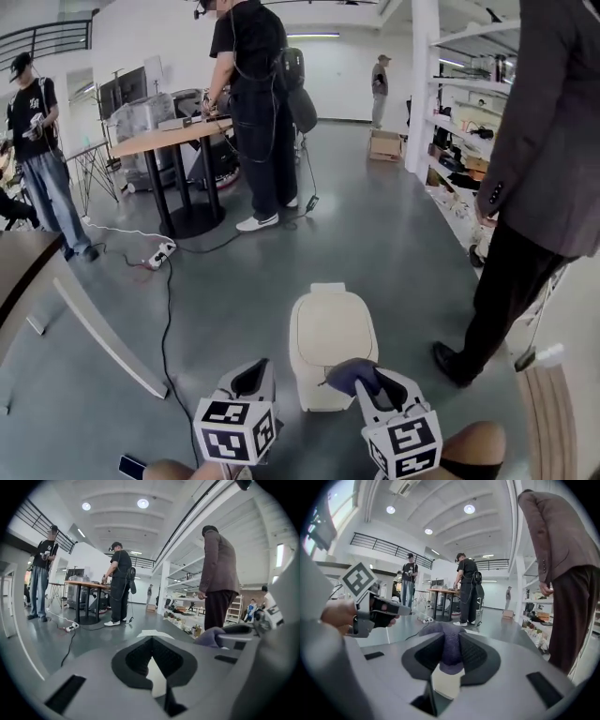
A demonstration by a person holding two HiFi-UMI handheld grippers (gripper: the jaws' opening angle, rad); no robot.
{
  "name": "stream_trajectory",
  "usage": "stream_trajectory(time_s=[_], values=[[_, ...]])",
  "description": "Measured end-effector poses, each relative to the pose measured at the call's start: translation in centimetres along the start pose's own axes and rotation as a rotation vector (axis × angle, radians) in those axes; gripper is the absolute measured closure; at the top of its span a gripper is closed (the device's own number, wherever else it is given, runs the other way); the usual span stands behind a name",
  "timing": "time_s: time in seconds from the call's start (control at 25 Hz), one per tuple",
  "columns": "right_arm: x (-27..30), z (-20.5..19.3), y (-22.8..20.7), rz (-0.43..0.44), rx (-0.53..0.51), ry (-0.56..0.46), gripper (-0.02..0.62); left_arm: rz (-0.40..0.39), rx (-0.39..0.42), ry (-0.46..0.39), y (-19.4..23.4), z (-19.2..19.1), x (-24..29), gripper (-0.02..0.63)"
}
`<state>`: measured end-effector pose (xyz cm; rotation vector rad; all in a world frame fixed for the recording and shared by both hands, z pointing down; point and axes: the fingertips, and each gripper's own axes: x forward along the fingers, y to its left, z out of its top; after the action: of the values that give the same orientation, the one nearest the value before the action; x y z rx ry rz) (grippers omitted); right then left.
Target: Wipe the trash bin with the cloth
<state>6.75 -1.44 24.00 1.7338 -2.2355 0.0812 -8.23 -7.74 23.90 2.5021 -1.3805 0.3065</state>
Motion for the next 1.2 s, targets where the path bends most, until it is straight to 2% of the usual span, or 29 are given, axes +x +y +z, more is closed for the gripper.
stream_trajectory(time_s=[0.12, 0.2, 0.36, 0.44, 0.52, 0.68, 1.2], values=[[-1.8, 1.2, -3.2, 0.006, -0.096, 0.005, 0.502, -0.016, 0.022, -0.015, -2.9, -0.2, -1.3, 0.606], [-2.5, 1.9, -5.1, -0.028, -0.125, -0.017, 0.502, -0.015, 0.044, -0.027, -4.2, 0.8, -1.8, 0.606], [-3.5, 1.3, -6.4, -0.096, -0.024, -0.097, 0.502, 0.024, 0.061, -0.061, -4.0, -0.1, -2.8, 0.606], [-3.9, -0.2, -5.7, -0.092, 0.033, -0.107, 0.502, 0.051, 0.069, -0.052, -3.9, -1.6, -3.5, 0.606], [-4.2, -1.3, -4.7, -0.063, 0.061, -0.1, 0.502, 0.042, 0.072, -0.058, -4.4, -1.9, -3.6, 0.606], [-5.2, -0.9, -3.6, -0.047, 0.0, -0.114, 0.502, 0.025, 0.094, -0.069, -5.0, -1.8, -3.8, 0.606], [-4.4, -1.6, -4.3, -0.057, 0.032, -0.126, 0.502, 0.046, 0.103, -0.121, -4.9, -1.4, -3.5, 0.606]])
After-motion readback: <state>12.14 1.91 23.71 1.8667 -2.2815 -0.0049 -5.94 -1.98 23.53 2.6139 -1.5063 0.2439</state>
